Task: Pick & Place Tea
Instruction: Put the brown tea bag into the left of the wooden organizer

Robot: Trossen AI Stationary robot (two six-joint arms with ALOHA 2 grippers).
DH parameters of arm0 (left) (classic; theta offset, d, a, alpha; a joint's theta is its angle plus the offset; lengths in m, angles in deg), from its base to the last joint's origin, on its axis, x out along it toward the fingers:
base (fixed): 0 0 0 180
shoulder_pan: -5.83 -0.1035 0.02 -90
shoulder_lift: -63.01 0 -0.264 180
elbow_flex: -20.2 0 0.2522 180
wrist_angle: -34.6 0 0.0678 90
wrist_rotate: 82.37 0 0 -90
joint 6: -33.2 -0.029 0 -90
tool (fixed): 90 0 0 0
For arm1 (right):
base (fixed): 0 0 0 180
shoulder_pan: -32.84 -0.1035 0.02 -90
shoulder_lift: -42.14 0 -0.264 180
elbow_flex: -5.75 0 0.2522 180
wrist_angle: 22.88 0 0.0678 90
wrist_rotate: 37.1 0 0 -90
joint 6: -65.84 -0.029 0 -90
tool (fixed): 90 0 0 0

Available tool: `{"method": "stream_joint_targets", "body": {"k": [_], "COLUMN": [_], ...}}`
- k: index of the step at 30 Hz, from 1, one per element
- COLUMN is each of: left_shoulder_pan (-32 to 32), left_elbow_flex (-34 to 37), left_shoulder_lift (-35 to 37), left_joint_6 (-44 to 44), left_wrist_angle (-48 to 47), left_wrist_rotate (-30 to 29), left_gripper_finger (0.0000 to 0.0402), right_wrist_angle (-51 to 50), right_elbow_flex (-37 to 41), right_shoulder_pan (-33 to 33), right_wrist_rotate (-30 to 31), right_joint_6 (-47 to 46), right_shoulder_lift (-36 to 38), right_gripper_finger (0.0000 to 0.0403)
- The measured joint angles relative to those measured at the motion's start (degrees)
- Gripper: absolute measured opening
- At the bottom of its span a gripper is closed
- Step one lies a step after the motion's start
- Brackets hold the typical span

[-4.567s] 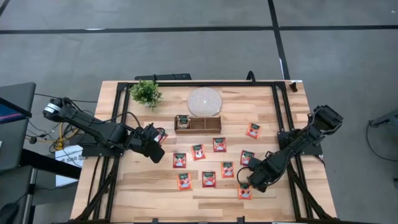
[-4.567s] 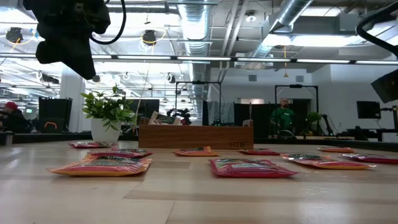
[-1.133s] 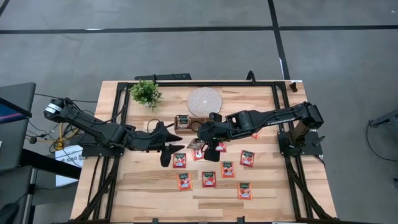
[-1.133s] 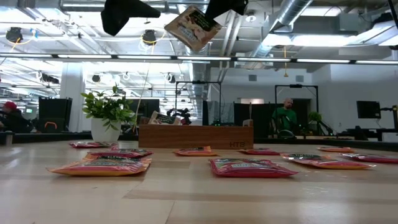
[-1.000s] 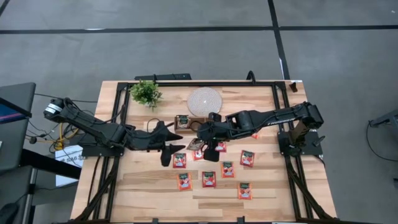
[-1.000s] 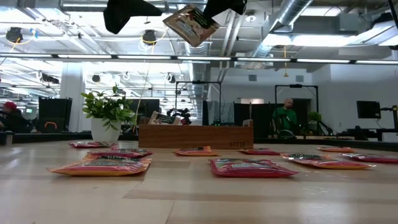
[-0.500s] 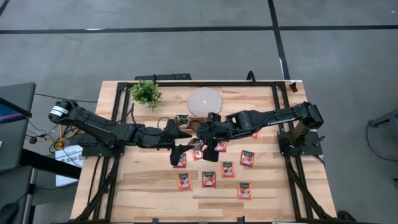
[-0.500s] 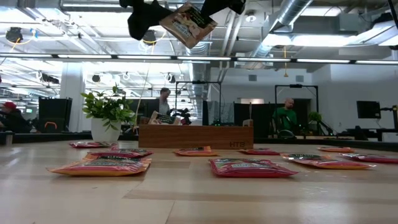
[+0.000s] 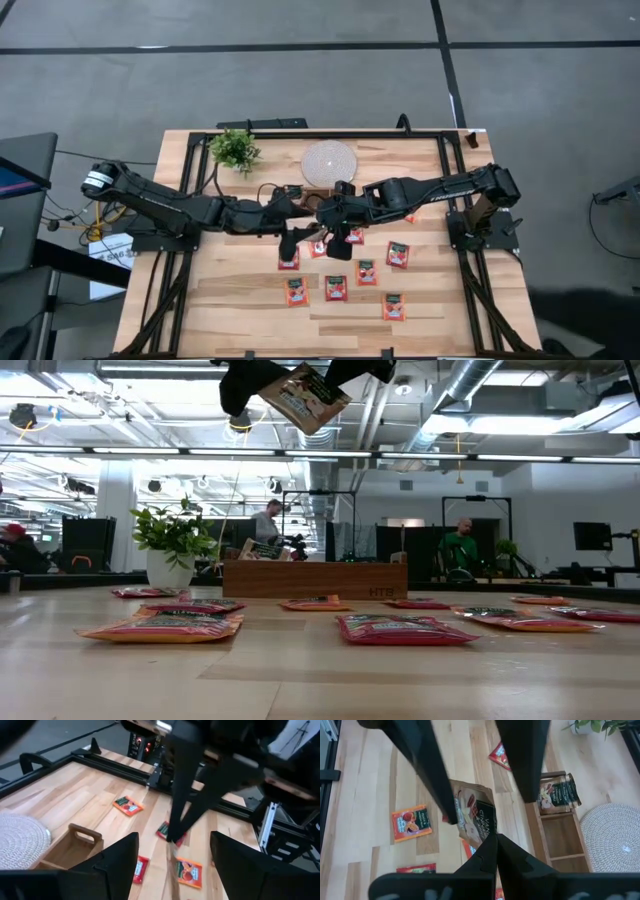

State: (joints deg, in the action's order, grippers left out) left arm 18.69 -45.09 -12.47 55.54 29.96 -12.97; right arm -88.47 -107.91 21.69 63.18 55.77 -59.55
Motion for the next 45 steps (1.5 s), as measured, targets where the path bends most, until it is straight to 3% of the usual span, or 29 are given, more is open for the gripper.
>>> {"method": "stream_joint_targets", "body": {"k": [18, 29, 45], "left_shoulder_pan": [-0.52, -0.52, -0.50], "left_elbow_flex": [-0.02, -0.02, -0.02], "left_shoulder_lift": [0.00, 0.00, 0.00], "left_joint_6": [1.19, 1.22, 1.23], "left_wrist_angle": [-1.94, -2.63, -3.25], "left_wrist_rotate": [0.26, 0.22, -4.96], "left_gripper_finger": [0.0153, 0.0008, 0.0000], "right_wrist_angle": [0.04, 0.06, -1.34], "right_elbow_flex": [-0.02, -0.01, -0.08], "right_shoulder_pan": [0.00, 0.00, 0.02], "right_wrist_rotate": [0.02, 0.14, 0.37], "right_joint_6": [-0.02, -0.07, -0.02], "right_shoulder_lift": [0.00, 0.00, 0.00], "right_gripper_finger": [0.0000, 0.0000, 0.0000]}}
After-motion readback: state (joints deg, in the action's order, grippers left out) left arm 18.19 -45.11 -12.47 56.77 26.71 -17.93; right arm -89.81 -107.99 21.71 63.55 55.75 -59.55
